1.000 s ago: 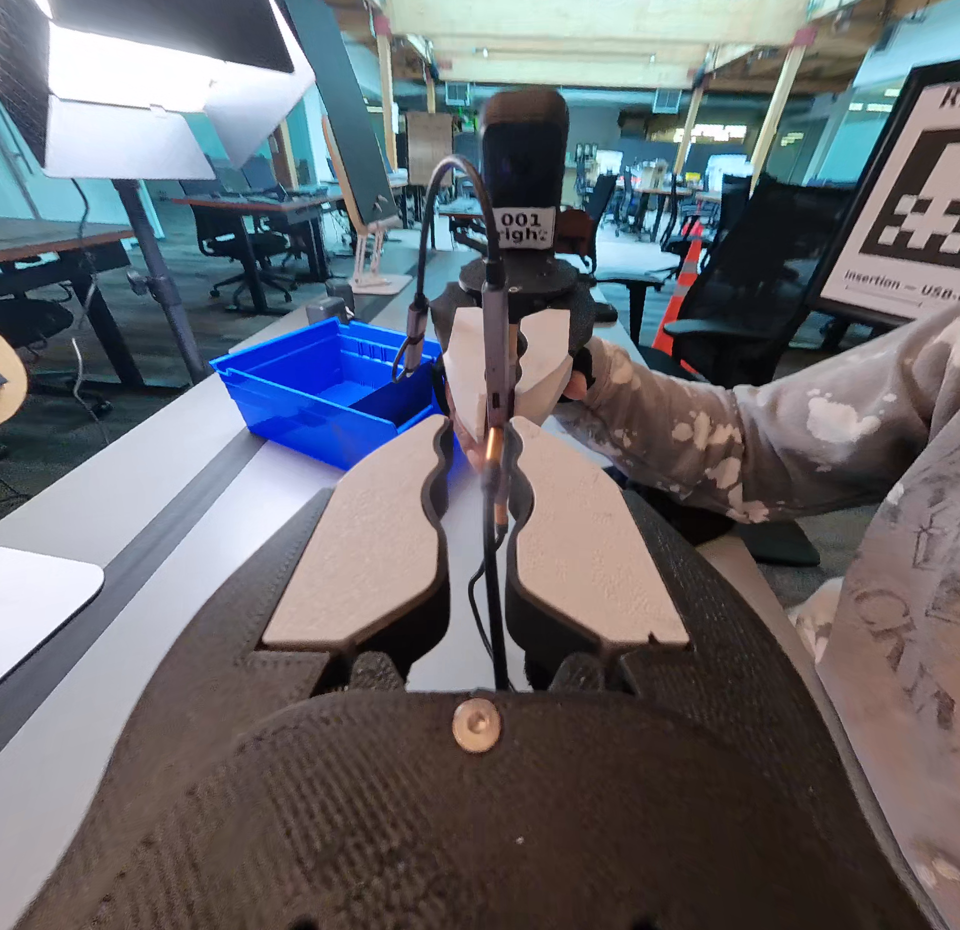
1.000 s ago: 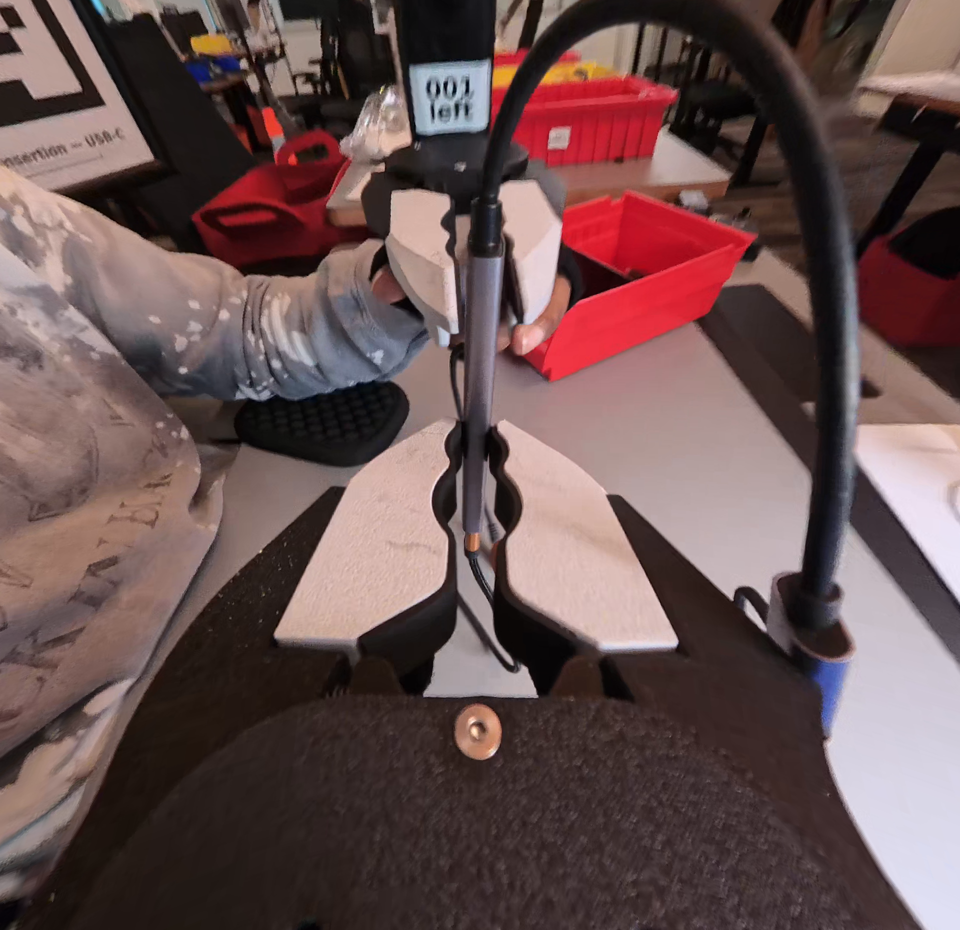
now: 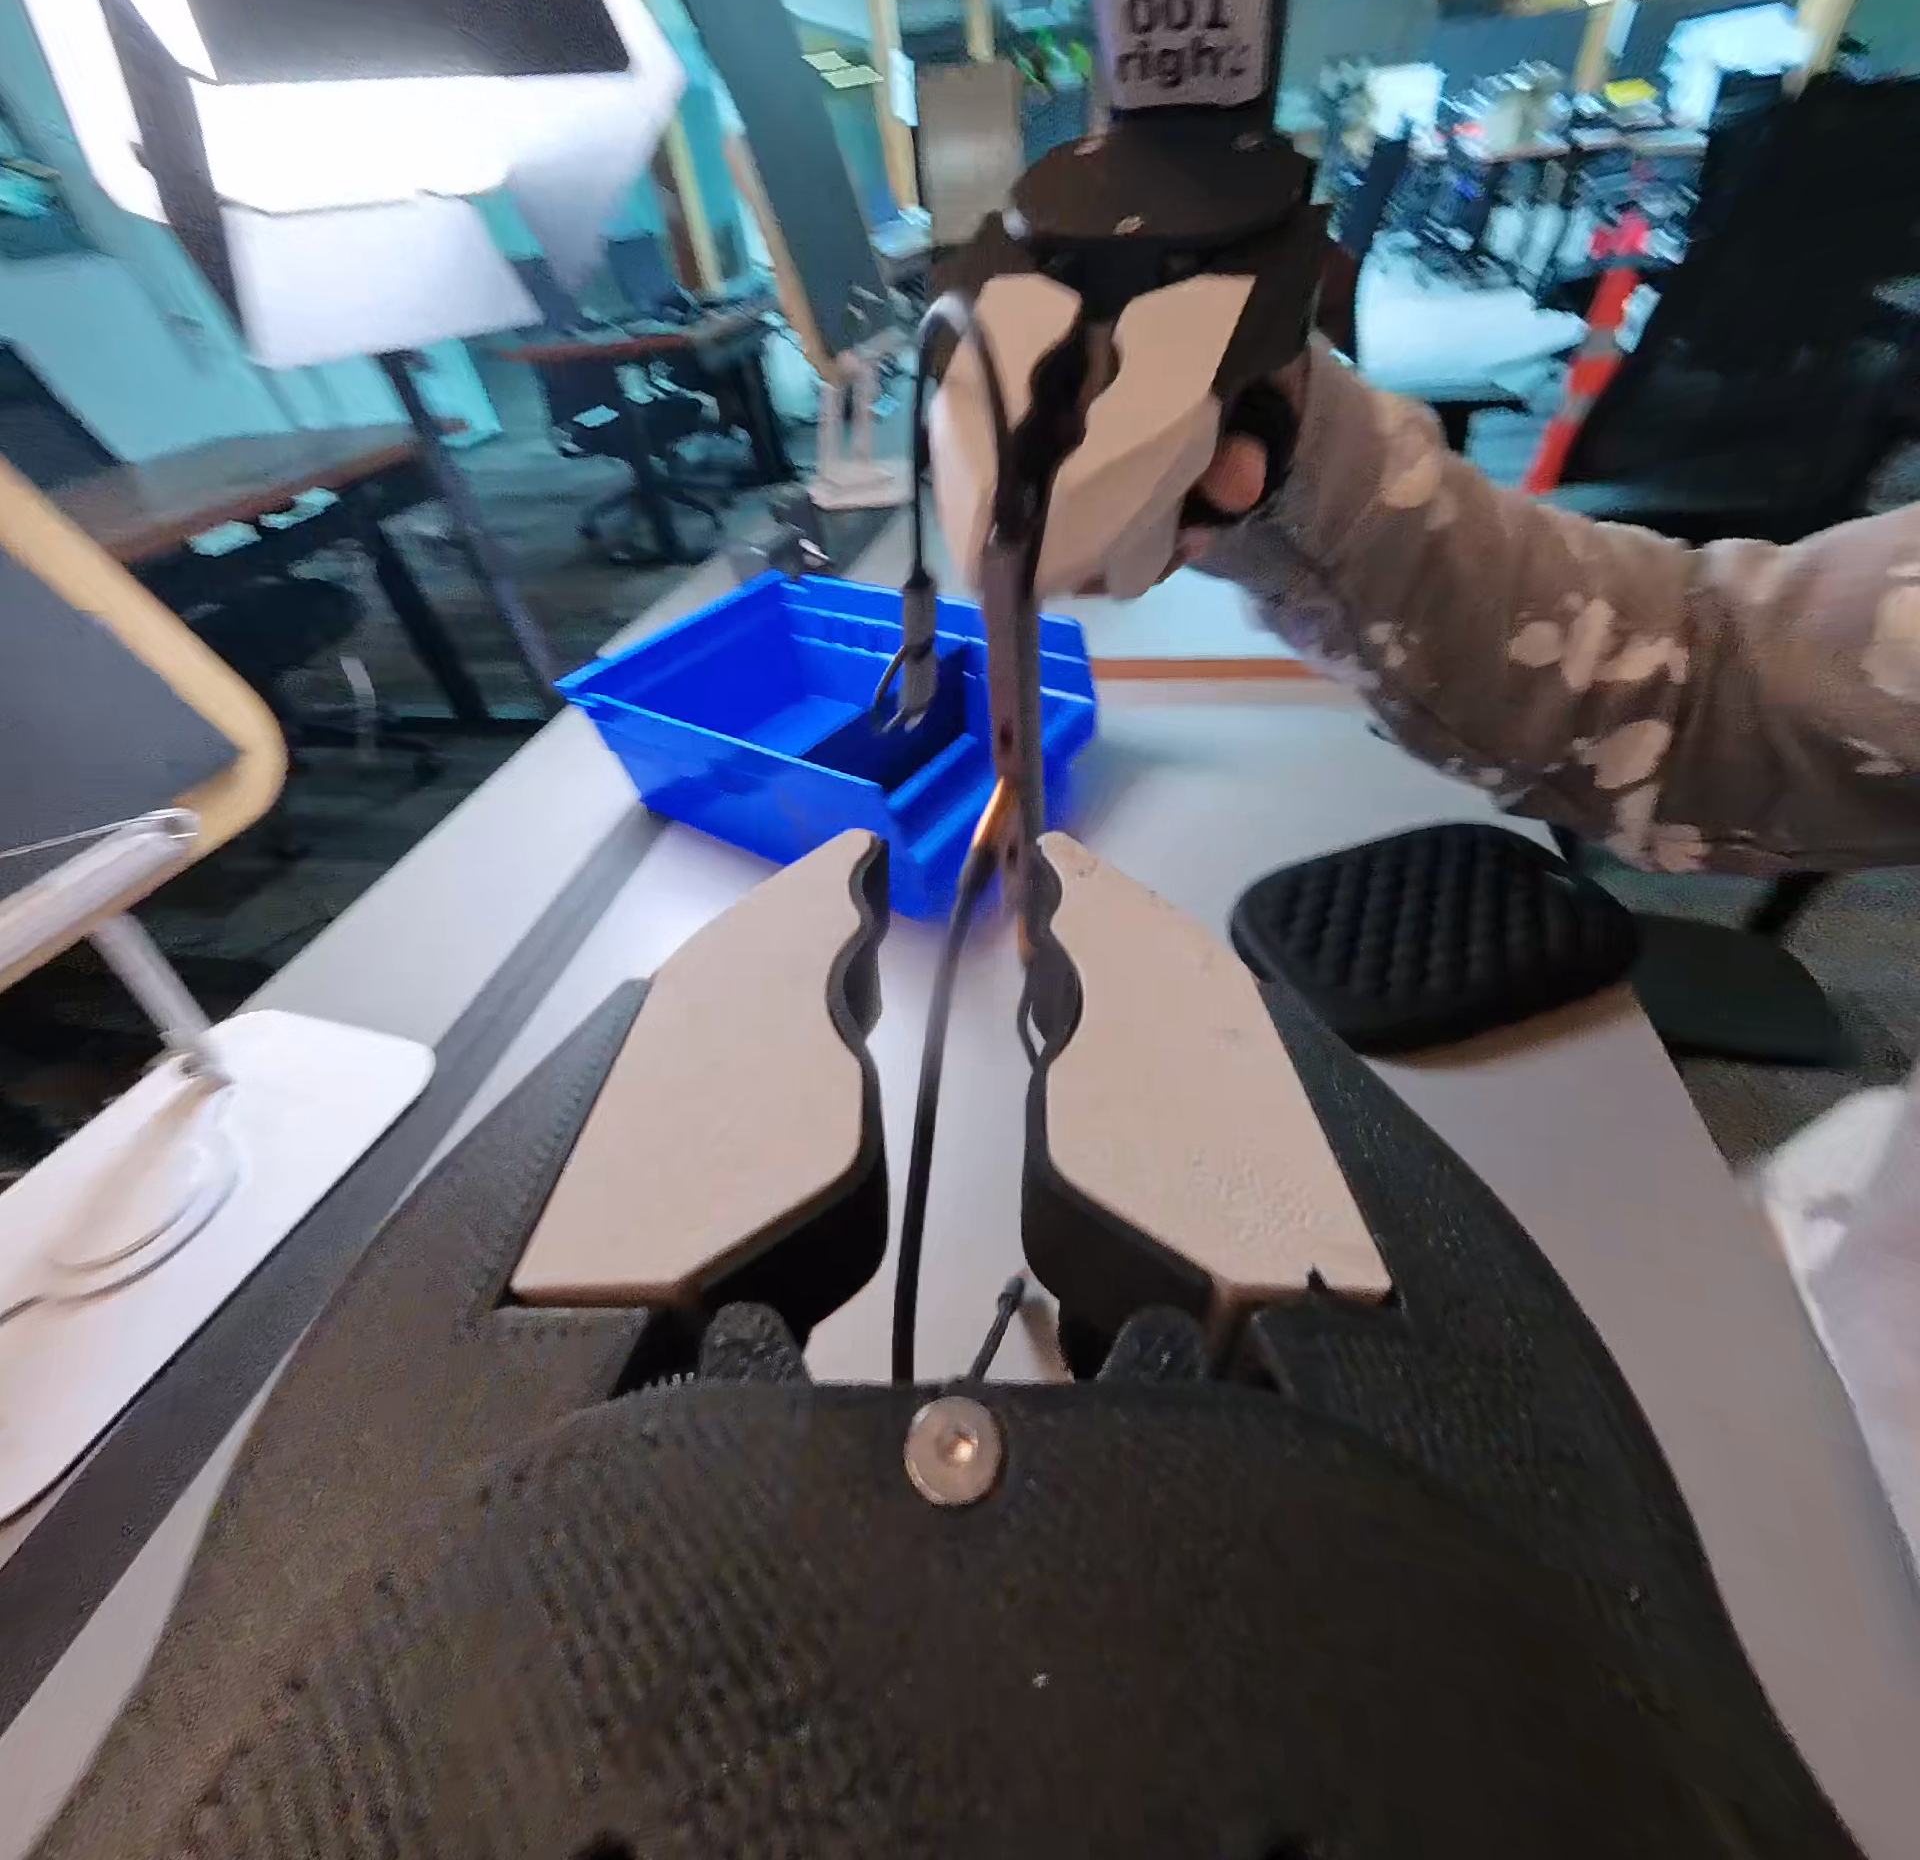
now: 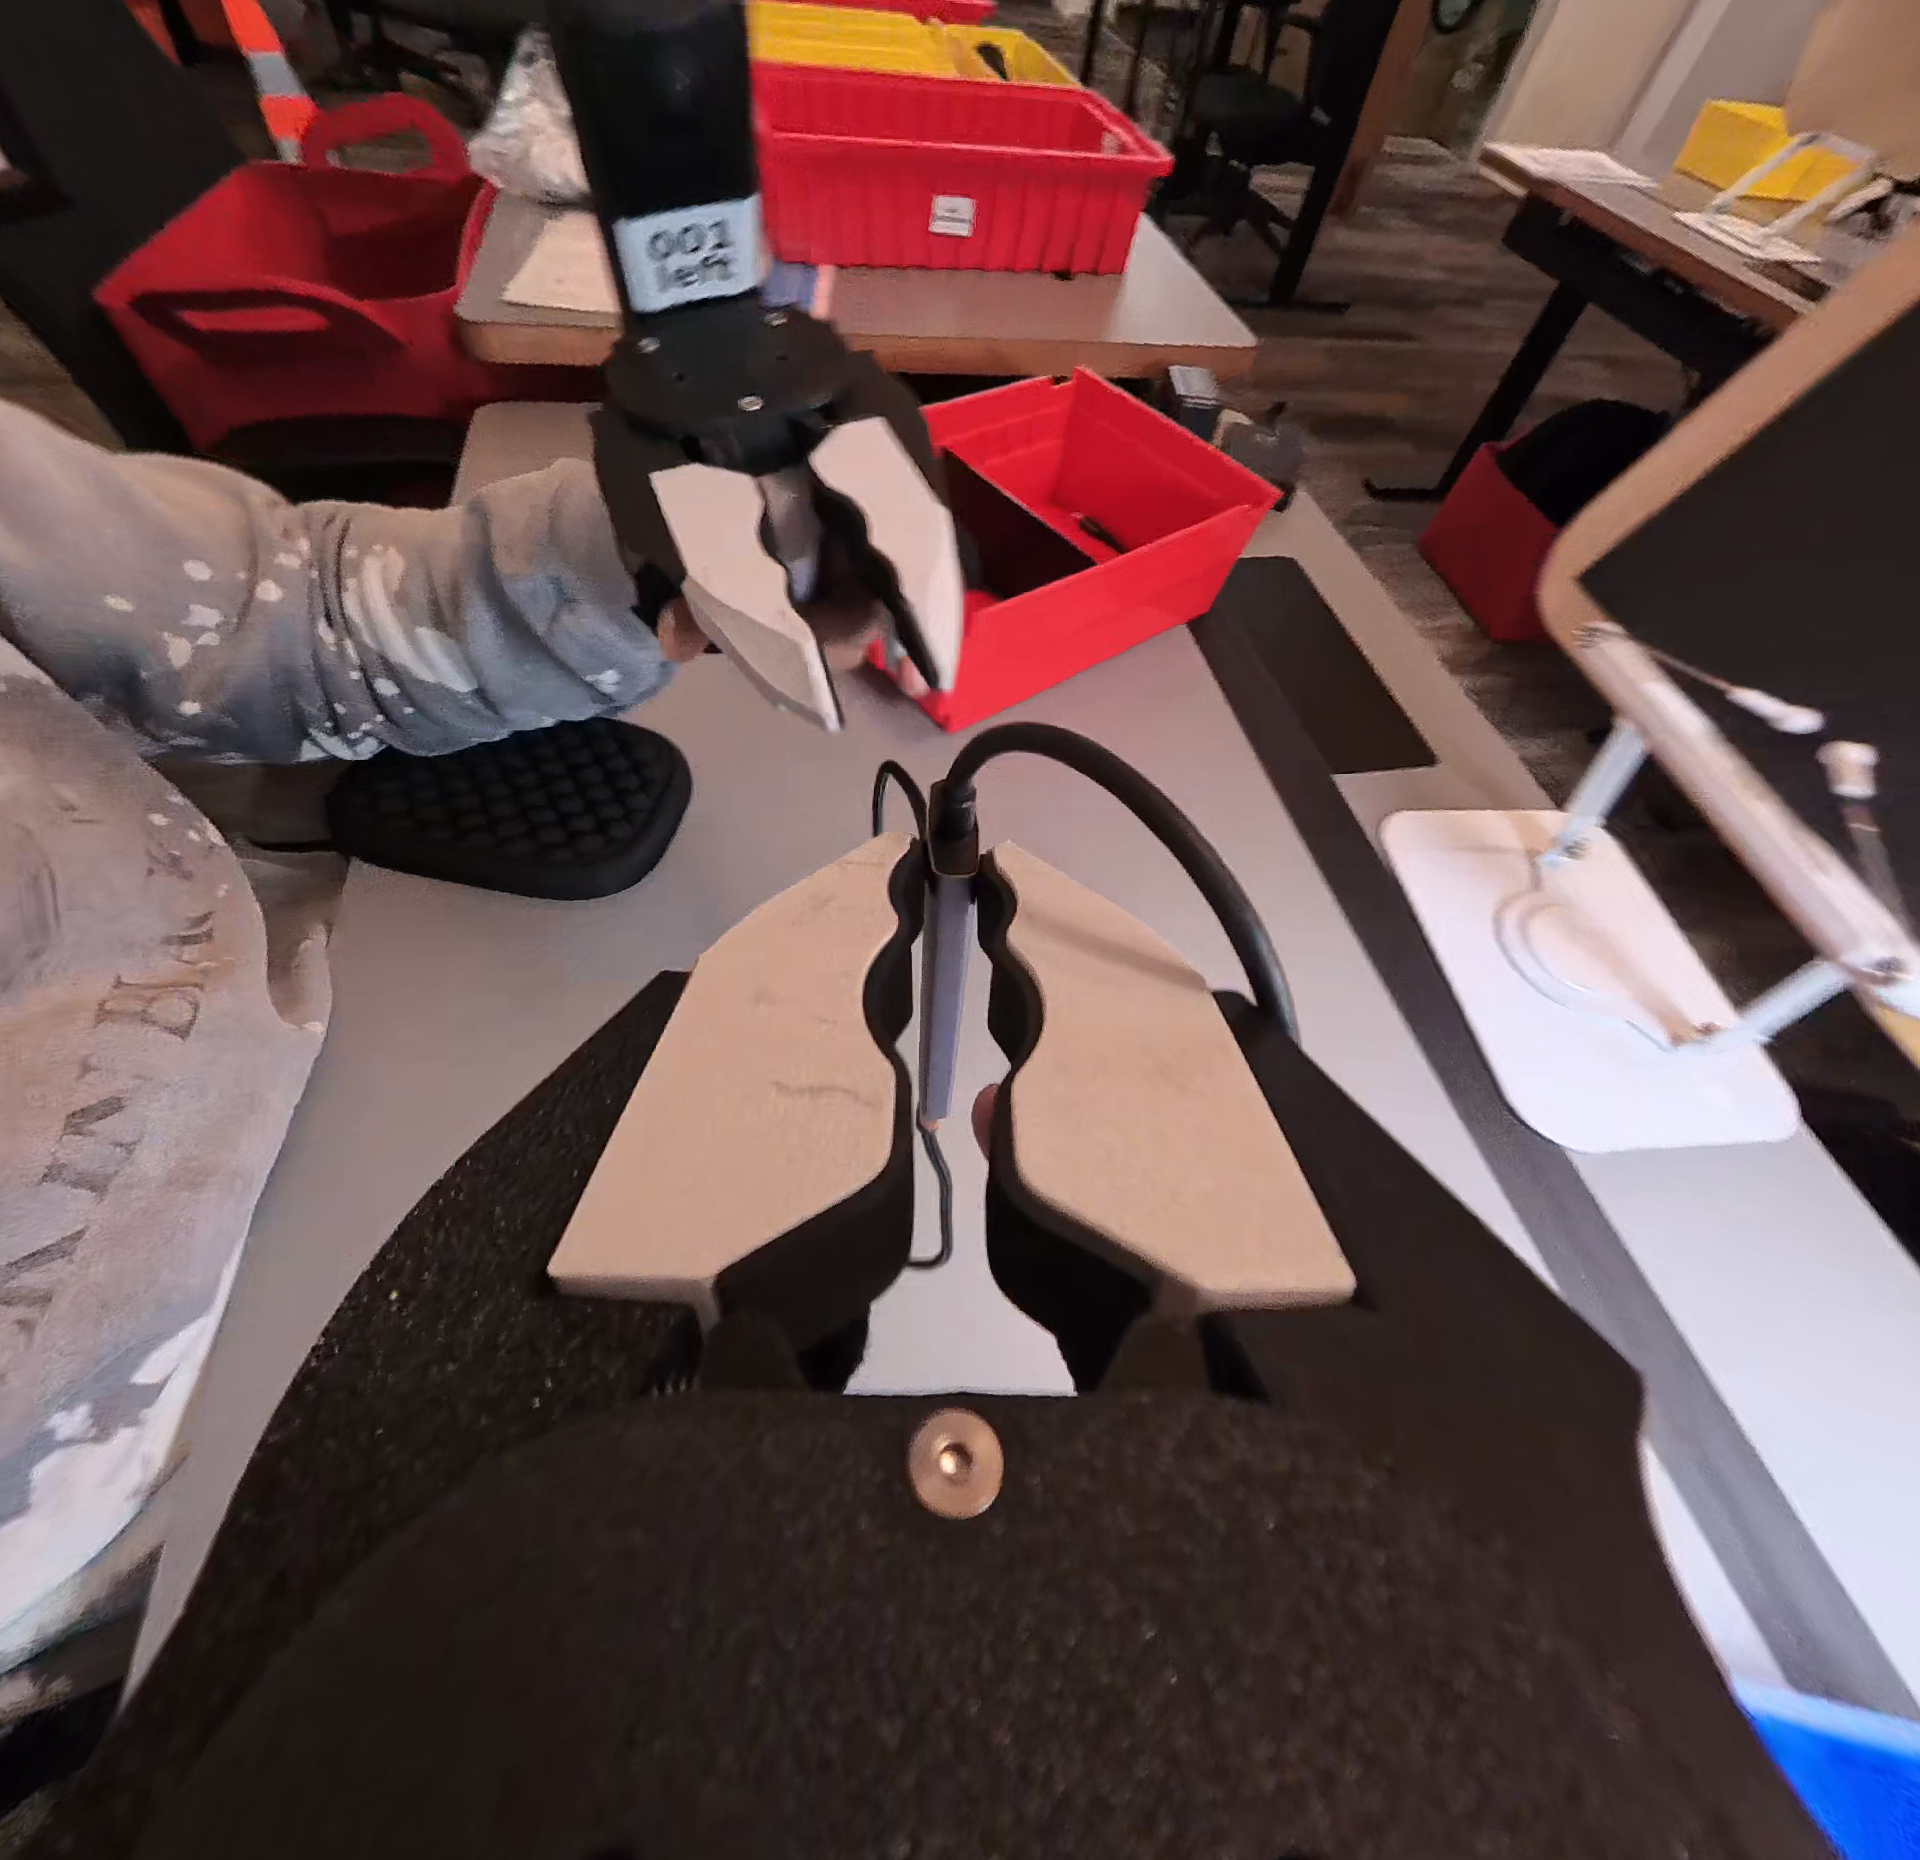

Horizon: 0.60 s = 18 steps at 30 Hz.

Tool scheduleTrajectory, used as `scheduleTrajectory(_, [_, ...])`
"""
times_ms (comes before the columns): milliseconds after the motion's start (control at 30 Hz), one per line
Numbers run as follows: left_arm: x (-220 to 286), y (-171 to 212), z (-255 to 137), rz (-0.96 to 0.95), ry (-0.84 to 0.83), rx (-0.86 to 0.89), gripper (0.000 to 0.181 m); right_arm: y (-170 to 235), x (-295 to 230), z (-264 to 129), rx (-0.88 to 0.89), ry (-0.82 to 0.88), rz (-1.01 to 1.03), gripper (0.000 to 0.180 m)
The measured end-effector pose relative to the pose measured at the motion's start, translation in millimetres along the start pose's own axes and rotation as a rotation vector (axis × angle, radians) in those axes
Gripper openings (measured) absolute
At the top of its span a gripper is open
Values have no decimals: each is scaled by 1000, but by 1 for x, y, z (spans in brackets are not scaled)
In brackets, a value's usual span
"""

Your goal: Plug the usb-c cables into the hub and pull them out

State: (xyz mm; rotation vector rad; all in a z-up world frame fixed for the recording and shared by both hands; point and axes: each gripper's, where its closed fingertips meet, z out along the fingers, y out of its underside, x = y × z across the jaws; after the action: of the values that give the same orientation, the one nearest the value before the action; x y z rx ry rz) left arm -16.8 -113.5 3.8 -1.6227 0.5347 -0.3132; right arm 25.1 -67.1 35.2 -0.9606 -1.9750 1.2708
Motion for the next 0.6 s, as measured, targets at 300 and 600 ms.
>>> scheduleTrajectory(300, [1,57,-51,-82,-231,47,24,-55,94,-103,-121,328,40,9])
scheduleTrajectory(600, [11,93,-68,-153,-292,51,24,-105,168,-179,-69,705,-49,9])
